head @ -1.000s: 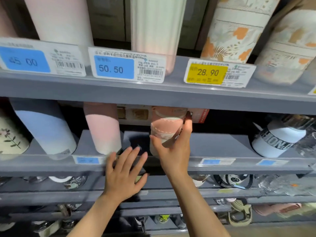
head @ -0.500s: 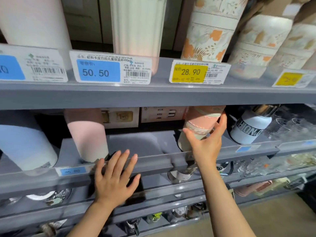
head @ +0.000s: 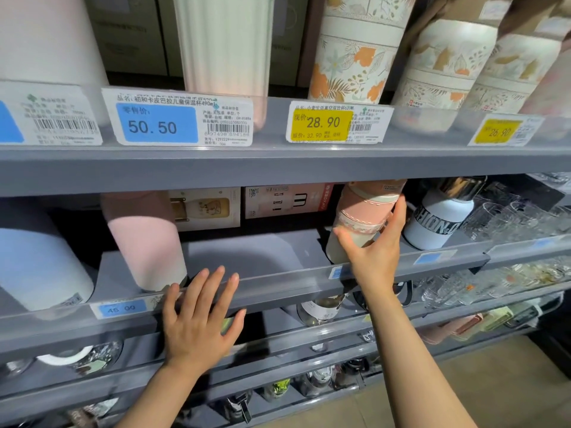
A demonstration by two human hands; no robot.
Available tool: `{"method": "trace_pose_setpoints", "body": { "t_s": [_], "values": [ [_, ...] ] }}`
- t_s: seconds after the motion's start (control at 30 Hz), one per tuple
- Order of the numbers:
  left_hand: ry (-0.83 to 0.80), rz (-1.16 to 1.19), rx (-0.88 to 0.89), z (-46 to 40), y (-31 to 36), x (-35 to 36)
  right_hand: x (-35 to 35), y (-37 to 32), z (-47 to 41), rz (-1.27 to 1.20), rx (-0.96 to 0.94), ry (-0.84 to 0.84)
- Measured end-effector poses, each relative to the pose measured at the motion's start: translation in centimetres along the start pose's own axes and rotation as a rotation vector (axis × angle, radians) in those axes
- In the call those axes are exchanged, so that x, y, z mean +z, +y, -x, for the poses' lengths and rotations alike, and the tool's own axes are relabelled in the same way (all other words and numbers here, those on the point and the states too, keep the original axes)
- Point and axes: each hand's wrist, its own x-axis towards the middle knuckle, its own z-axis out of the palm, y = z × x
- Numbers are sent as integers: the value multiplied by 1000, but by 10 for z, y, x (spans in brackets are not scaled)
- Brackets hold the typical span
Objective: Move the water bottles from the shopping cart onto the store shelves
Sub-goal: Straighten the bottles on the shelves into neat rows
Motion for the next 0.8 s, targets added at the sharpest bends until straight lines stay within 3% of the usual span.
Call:
{"method": "trace_pose_setpoints", "body": {
  "t_s": [0.67, 0.8],
  "values": [
    [-8, -81, 24, 1, -1, 3, -13, 17, 9, 1, -53, 33],
    [-38, -91, 29, -1, 0, -1, -23, 13, 29, 73, -186, 51]
  ]
}}
